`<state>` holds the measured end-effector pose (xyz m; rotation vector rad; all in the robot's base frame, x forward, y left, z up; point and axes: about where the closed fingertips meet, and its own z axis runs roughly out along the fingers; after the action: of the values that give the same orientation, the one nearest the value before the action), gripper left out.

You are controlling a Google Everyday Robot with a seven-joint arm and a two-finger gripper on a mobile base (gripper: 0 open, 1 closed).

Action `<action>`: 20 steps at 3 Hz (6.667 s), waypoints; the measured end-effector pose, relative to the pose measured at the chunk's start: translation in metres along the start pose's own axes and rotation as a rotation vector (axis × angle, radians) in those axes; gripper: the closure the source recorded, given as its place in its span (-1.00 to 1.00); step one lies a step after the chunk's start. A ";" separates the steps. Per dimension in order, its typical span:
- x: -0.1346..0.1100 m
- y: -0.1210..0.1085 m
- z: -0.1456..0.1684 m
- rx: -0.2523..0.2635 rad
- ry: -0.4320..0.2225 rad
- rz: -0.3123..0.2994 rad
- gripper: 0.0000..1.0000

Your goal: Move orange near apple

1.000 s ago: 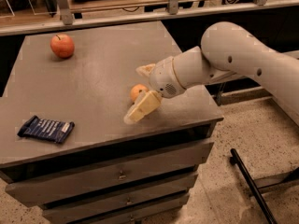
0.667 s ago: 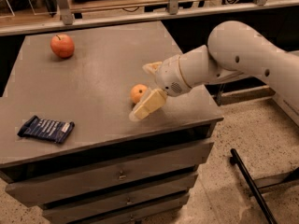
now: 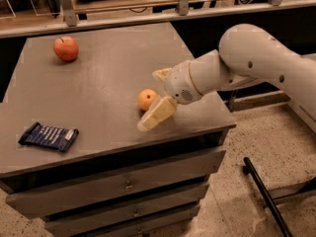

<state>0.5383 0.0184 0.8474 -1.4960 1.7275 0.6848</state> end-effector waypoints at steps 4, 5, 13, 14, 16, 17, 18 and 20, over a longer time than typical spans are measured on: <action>0.005 0.007 0.006 -0.005 0.035 0.012 0.62; 0.004 0.008 0.007 -0.007 0.036 0.010 1.00; -0.089 -0.123 0.049 0.110 -0.126 -0.026 1.00; -0.087 -0.159 0.092 0.063 -0.080 -0.032 1.00; -0.096 -0.190 0.147 0.001 -0.137 -0.018 1.00; -0.100 -0.194 0.153 0.031 -0.196 0.004 1.00; -0.107 -0.194 0.161 0.050 -0.225 0.004 1.00; -0.126 -0.192 0.188 0.013 -0.271 -0.006 1.00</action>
Offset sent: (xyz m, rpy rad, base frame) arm -0.0027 -0.0033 -0.0085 -0.0292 0.0184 -0.0173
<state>0.7678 0.2062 0.8532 -1.3307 1.5180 0.8305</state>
